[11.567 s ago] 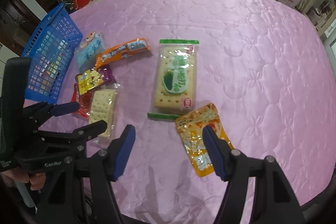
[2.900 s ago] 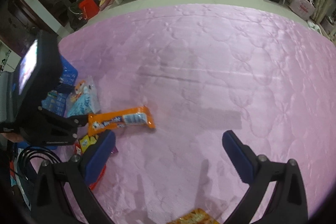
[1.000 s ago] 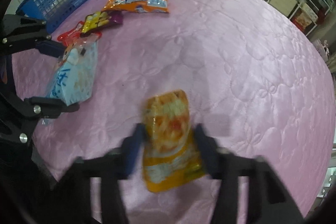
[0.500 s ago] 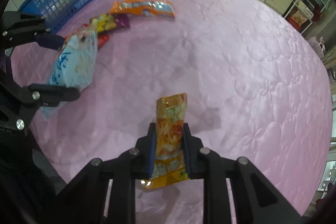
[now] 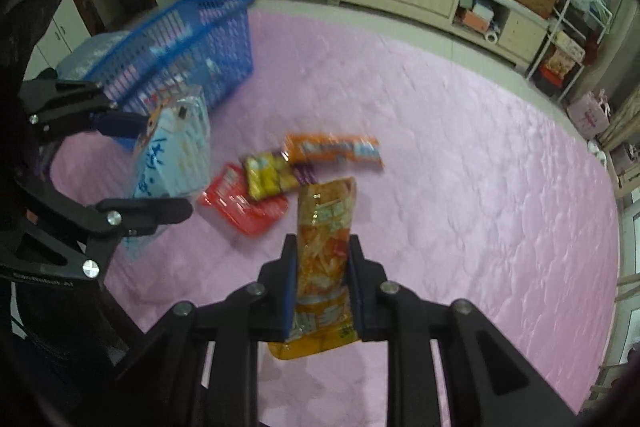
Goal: Organize snacks
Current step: 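Carry the cake bag and pouch over the blue basket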
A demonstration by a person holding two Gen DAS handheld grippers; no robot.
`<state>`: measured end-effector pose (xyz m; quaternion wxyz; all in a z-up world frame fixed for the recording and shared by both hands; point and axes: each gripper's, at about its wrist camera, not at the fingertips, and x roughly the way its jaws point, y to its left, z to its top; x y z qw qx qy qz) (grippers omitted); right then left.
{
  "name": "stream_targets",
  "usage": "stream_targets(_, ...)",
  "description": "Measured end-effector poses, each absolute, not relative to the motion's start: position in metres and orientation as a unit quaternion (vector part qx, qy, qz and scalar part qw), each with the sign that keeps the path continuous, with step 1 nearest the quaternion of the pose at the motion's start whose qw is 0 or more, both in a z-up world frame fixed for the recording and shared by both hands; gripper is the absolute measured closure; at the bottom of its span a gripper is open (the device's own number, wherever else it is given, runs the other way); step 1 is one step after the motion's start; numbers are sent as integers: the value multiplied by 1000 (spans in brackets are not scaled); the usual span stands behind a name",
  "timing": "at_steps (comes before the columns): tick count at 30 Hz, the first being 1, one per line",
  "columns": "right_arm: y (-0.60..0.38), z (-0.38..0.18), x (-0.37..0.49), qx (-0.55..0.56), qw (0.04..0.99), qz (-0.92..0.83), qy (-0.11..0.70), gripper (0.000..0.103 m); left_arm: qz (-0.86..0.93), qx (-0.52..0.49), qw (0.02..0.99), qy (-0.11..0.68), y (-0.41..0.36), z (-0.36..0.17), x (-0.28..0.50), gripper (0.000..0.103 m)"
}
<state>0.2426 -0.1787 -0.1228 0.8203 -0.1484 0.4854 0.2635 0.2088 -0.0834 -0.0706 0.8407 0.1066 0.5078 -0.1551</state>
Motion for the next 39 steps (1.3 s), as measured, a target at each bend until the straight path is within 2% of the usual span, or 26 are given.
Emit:
stream_targets(10,-107,-81,241,-148,832,300,441,77,-120,83,870,470,-12,-29,196,43)
stream_targets(18,-55,-65,252,-153,832,323,425,77,-87,49,886,453,50,-17,203,42)
stream_targets(28,-4,-78,289,-115,829,328,438,77,-52,14,878,476,113,-38,224,42)
stream_targets(39,20,-97,307,-121,821,333,448,76,-39,-18,864,502,134,-72,249,40)
